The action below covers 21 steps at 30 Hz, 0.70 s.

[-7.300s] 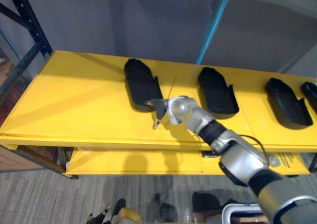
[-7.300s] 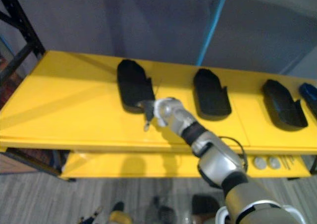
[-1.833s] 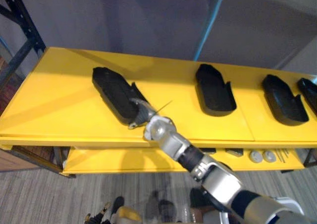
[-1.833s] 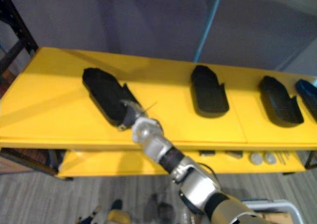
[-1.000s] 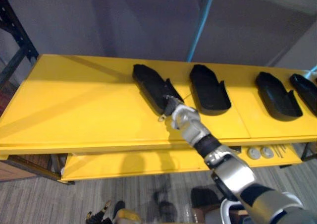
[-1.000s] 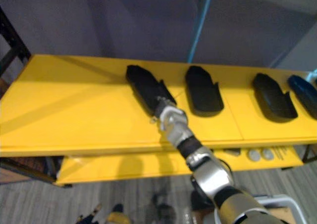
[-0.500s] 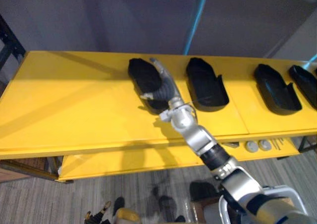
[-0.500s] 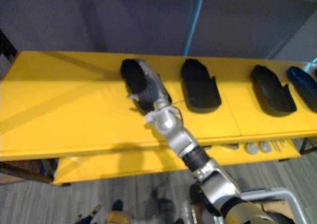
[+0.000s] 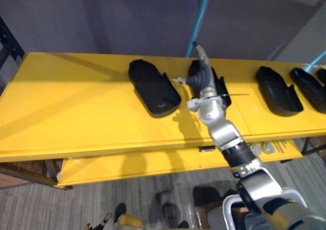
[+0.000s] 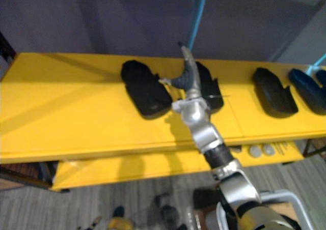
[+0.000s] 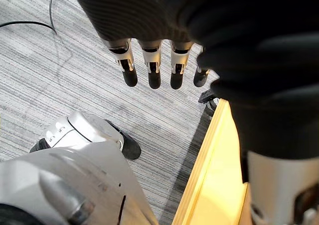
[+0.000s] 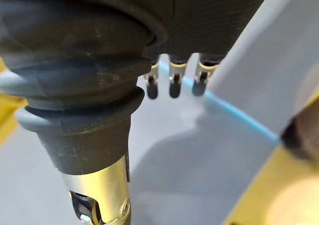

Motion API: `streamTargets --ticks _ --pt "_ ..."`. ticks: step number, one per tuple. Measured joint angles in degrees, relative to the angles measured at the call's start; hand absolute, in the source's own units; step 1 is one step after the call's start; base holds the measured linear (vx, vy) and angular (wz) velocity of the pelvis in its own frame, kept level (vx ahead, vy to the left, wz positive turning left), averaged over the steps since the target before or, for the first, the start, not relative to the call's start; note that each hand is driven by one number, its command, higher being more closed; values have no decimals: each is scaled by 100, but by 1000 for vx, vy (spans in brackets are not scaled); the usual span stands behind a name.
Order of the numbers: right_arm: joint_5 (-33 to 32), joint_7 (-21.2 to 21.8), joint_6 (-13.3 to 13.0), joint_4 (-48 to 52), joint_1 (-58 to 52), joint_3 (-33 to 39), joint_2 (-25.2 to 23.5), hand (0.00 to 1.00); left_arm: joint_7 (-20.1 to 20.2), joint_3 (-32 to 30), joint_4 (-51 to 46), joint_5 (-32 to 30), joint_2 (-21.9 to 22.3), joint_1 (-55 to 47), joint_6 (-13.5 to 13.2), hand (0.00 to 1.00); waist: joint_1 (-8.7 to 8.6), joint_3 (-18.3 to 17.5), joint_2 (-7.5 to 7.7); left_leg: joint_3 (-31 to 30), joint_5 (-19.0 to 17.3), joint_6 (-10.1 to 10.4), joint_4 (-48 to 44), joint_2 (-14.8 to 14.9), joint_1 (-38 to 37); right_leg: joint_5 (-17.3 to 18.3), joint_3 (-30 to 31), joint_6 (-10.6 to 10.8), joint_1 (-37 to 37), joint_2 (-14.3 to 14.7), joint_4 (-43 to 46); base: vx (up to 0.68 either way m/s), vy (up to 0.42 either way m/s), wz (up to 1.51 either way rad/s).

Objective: Walk over and take plastic housings, then place them on the shelf

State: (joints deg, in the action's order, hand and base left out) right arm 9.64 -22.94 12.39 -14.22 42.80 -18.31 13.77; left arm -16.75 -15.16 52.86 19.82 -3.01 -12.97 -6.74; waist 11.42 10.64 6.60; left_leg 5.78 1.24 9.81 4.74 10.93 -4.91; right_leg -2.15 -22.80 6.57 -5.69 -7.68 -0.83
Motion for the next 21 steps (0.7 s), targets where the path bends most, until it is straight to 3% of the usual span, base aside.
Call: streamTargets --ticks 10,21 --pt "-893 810 48 -137 -320 234 8 0 29 4 -67 2 -54 -6 -28 0 -48 23 115 85 -3 0 2 -4 -6 0 95 -4 78 -8 40 1 1 -4" --pt "-1003 1519 -96 -686 -762 363 6 0 102 5 -273 -9 -45 -8 136 0 -114 24 117 55 2 -3 5 -52 58 -5 64 6 156 -61 39 2 0 0"
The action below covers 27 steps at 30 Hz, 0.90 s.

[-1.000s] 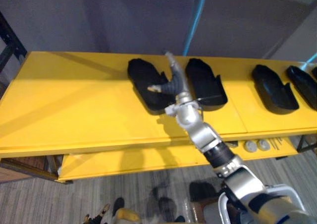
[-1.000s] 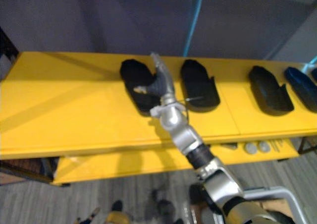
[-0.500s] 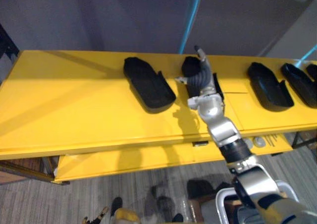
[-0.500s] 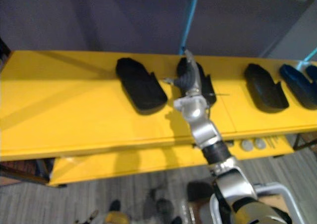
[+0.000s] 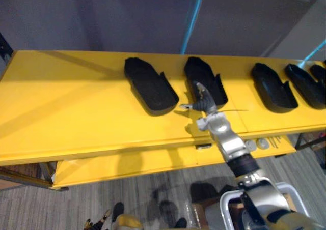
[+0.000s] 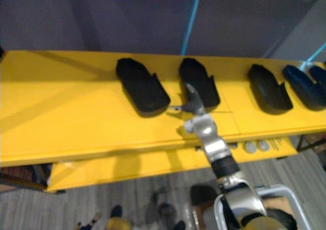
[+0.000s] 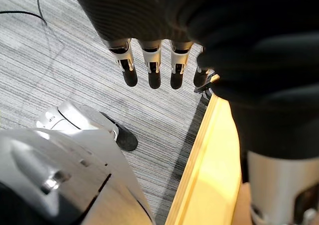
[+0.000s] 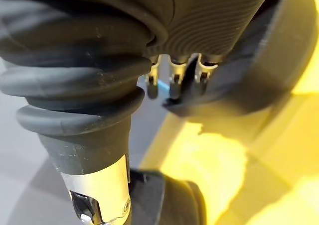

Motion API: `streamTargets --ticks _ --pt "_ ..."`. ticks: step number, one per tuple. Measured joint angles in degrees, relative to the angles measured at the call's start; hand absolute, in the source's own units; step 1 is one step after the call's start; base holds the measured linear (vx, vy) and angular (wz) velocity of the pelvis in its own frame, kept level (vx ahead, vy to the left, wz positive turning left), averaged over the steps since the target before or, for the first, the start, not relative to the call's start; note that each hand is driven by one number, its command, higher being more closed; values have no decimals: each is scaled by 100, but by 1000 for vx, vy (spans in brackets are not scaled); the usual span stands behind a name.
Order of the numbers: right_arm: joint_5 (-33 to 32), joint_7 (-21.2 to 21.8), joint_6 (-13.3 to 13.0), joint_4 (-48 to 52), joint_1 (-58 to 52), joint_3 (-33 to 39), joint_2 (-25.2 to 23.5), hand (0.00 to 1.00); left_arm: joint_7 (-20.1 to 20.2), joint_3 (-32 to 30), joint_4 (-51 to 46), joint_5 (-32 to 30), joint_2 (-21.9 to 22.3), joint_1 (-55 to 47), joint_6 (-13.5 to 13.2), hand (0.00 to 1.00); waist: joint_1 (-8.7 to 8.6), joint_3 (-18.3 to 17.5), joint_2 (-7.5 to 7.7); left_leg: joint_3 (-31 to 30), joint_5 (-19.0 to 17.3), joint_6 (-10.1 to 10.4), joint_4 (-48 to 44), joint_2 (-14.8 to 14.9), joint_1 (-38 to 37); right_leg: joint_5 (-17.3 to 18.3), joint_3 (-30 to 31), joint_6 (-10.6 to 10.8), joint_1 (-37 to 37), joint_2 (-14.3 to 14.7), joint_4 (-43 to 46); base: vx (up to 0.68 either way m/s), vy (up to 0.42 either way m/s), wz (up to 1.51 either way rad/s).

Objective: Walk over and take plastic housings, then place them on the shelf

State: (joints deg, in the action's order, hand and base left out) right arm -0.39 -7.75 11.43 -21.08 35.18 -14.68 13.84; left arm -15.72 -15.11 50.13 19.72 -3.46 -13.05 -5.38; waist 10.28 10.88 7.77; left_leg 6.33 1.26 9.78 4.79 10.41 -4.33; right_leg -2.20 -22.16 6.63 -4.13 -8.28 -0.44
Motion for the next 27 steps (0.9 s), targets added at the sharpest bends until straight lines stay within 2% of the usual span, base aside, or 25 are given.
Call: streamTargets --ticks 9,14,17,21,24,27 --pt "-115 167 -46 -82 -24 15 0 0 74 1 -183 0 5 -5 18 0 -11 23 23 -93 8 -10 -4 -58 43 -5 -112 7 -26 -52 -10 10 1 5" --pt "7 69 -322 -103 -31 31 -9 0 72 -1 -191 0 -17 -8 13 0 -8 171 109 -114 26 -35 12 -89 34 -16 -128 26 -59 -78 -19 -8 4 2" --pt "508 -346 -563 -4 -31 14 -12 0 73 -1 -189 0 -13 -27 -5 0 -1 179 102 -130 34 -45 -3 -77 48 -18 -130 28 -62 -68 -16 0 0 0" --pt "1147 -996 -619 387 -31 -11 -4 0 73 0 -178 1 -14 -51 -43 0 -5 180 100 -125 34 -45 -3 -61 70 -18 -124 27 -43 -54 -10 0 0 0" --pt "1557 -1452 -462 703 -31 -39 5 0 66 1 -171 3 -15 -52 -82 0 -7 180 108 -123 34 -45 -4 -59 136 -22 -116 20 14 -53 2 0 0 0" --pt "1709 -1704 -140 744 -34 -61 5 0 60 3 -167 4 -21 -62 -125 0 -4 178 112 -120 34 -45 -5 -58 134 -23 -104 19 10 -52 10 0 0 0"
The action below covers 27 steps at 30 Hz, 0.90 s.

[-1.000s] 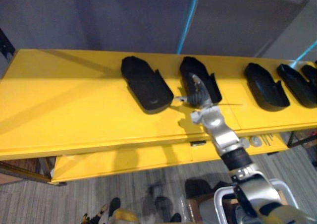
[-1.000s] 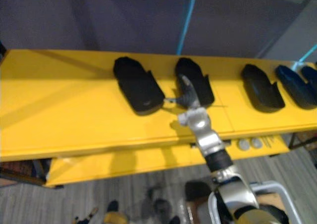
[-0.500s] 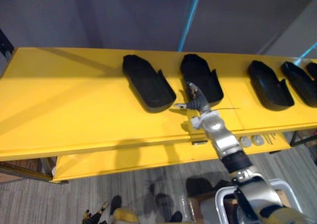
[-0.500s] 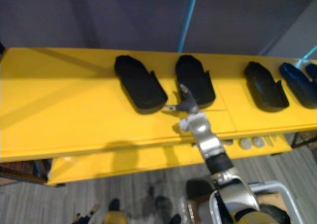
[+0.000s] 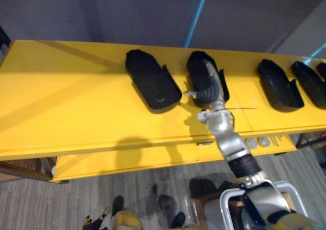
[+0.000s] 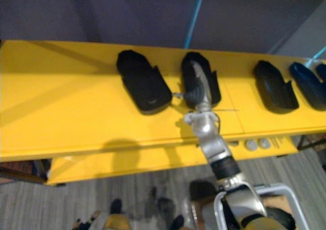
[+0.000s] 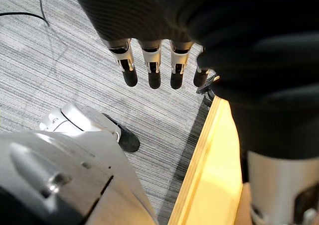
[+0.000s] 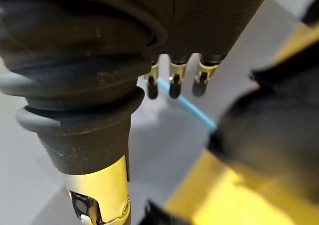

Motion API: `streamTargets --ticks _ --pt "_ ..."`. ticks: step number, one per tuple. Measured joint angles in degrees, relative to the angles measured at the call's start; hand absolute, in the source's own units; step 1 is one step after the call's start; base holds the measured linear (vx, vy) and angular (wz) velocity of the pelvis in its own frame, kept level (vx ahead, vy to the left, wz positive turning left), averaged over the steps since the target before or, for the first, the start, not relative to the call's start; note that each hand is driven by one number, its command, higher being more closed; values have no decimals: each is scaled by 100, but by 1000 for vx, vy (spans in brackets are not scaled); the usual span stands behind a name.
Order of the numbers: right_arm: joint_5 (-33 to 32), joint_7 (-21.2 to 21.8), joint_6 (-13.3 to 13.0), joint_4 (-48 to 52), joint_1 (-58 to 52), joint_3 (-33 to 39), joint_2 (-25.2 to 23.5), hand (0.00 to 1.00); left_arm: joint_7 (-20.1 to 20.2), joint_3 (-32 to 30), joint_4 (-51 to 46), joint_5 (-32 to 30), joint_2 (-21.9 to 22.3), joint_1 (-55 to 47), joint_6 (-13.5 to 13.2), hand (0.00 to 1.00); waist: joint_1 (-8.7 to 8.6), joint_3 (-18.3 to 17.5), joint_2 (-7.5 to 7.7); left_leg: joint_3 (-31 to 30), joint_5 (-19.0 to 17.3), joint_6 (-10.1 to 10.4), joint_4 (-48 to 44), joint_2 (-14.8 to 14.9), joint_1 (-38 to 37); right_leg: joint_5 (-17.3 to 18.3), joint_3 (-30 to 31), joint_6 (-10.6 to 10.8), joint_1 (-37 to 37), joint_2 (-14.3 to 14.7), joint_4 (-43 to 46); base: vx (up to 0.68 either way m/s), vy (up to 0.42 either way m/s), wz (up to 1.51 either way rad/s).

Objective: Walk over and take plastic housings, then place them on the shelf

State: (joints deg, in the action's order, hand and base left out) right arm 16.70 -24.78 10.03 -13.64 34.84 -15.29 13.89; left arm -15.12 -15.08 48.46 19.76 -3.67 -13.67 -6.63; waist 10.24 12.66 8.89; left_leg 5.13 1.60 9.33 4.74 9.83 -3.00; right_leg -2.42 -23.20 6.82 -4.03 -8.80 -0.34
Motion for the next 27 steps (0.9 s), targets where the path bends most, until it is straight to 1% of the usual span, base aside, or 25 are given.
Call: streamTargets --ticks 2,3,6,7,8,9,10,13,16,18,21,27 --pt "15 -36 201 14 -54 0 0 0 -2 2 5 1 -26 0 -55 0 0 0 0 4 0 0 0 2 -2 0 7 0 0 2 1 0 0 0" --pt "64 -39 242 14 -73 0 0 0 -2 4 7 1 -26 0 -62 0 0 0 0 4 -1 0 0 3 -2 0 8 0 0 3 2 0 0 0" --pt "108 -179 208 14 -115 -2 8 0 -3 3 38 1 -31 -2 -83 0 3 0 0 7 -2 0 0 9 -3 0 16 0 1 8 2 0 0 0" --pt "96 -186 59 20 -115 -5 34 0 -3 3 54 1 -33 -2 -89 0 3 0 1 7 -2 0 0 13 -4 0 18 0 1 11 2 0 0 0" --pt "-38 -160 -194 30 -114 -14 69 0 -2 2 65 1 -36 -4 -90 0 4 0 0 6 -2 0 0 15 -4 0 19 -1 1 13 2 0 0 0" --pt "-136 -138 -318 47 -114 -24 86 0 -2 2 69 1 -37 -4 -90 0 5 -1 1 6 -2 0 0 16 -4 0 18 -1 0 14 2 0 0 0" --pt "-399 -70 -535 121 -115 -45 104 0 4 1 70 1 -38 -4 -89 0 6 0 0 5 -2 0 0 17 -3 0 19 -1 1 16 2 0 0 0" --pt "-738 95 -873 281 -113 -278 148 0 21 -1 69 0 -42 -3 -88 0 12 -4 6 1 -2 0 -1 17 -1 0 18 -1 0 16 2 0 0 0" --pt "-801 103 -1038 282 -113 -423 144 0 30 -3 71 -2 -41 -3 -89 0 60 -4 6 -10 -2 0 -1 17 6 1 16 -2 1 16 1 0 0 0" --pt "-803 103 -1230 282 -113 -418 144 0 33 -4 72 -2 -39 -4 -89 0 130 -4 6 -26 -3 -1 -1 17 13 5 3 -8 0 16 2 0 0 0" --pt "-814 116 -1396 283 -106 -419 121 0 33 -5 73 -3 -39 -12 -90 0 158 -5 6 -83 -2 0 -1 17 42 11 -28 -17 -1 17 5 3 -1 7" --pt "-1121 144 -1347 282 -100 -419 -11 0 39 -14 72 -2 -40 -52 -91 0 159 -10 14 -138 4 6 -2 16 76 12 -32 -19 0 20 5 7 3 5"
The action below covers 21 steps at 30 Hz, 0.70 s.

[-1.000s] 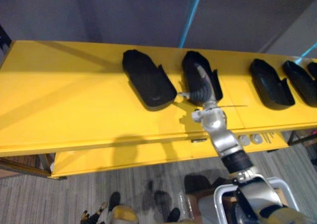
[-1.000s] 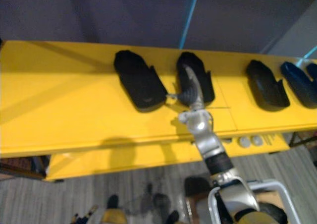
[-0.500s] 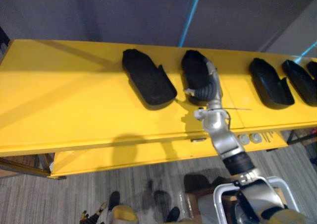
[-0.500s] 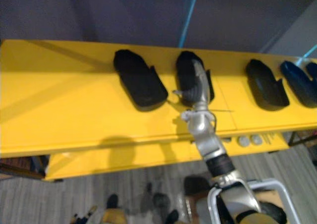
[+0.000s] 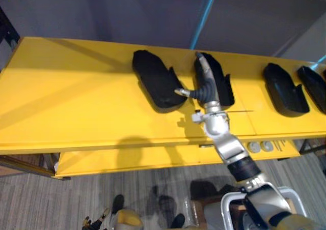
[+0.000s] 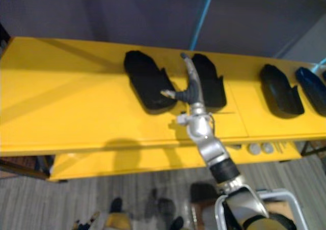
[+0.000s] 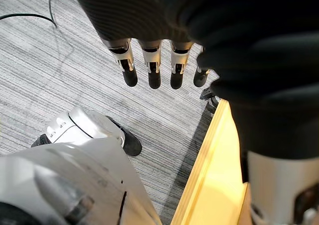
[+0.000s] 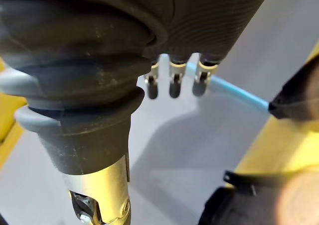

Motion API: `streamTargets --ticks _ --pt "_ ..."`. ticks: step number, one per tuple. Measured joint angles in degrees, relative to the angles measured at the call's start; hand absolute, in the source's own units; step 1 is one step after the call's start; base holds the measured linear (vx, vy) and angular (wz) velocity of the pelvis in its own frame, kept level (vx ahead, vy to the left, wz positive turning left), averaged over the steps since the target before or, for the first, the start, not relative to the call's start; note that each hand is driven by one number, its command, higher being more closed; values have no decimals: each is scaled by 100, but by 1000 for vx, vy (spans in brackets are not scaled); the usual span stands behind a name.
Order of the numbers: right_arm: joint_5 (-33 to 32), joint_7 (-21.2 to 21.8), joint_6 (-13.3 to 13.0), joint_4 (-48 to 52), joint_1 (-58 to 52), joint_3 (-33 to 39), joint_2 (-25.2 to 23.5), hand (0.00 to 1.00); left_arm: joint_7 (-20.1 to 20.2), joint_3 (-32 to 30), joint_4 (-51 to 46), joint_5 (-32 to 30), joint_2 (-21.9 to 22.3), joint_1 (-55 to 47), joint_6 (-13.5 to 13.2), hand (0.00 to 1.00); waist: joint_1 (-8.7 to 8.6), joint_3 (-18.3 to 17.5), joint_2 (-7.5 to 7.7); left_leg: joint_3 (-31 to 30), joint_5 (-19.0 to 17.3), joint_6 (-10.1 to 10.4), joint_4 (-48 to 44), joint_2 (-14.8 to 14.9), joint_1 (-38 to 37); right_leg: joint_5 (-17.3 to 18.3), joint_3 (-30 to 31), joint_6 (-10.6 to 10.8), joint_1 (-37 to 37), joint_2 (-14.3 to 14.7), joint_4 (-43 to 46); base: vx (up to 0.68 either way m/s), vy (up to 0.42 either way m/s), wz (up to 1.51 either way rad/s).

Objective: Walk over and take plastic housings, then place them on the shelf

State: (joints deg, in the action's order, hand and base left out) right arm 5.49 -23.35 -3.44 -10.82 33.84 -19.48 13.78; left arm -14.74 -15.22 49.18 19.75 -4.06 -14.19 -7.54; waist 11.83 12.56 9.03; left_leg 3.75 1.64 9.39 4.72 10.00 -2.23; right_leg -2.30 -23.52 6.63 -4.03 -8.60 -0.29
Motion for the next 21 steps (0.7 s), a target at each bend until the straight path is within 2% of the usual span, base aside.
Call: streamTargets --ticks 5,8,14,21 --pt "-87 -27 155 -139 0 0 -210 0 16 -3 -1 1 0 -28 -24 0 4 -18 27 5 0 0 -1 0 -42 0 9 0 -6 0 0 0 0 0" --pt "-415 -42 201 -328 0 0 -335 0 17 -3 -1 2 1 -43 -24 0 6 -21 31 4 0 0 0 1 -44 0 11 0 -8 0 1 0 0 0" --pt "-817 -49 208 -623 0 25 -507 0 18 -8 -2 2 2 -57 -23 0 11 -21 31 4 2 1 0 1 -42 1 13 -1 -9 0 1 0 0 0" --pt "-940 -41 226 -706 0 34 -608 0 17 -13 -9 7 6 -58 -23 0 11 -20 30 5 1 1 0 1 -45 2 13 -3 -11 0 1 0 0 0"
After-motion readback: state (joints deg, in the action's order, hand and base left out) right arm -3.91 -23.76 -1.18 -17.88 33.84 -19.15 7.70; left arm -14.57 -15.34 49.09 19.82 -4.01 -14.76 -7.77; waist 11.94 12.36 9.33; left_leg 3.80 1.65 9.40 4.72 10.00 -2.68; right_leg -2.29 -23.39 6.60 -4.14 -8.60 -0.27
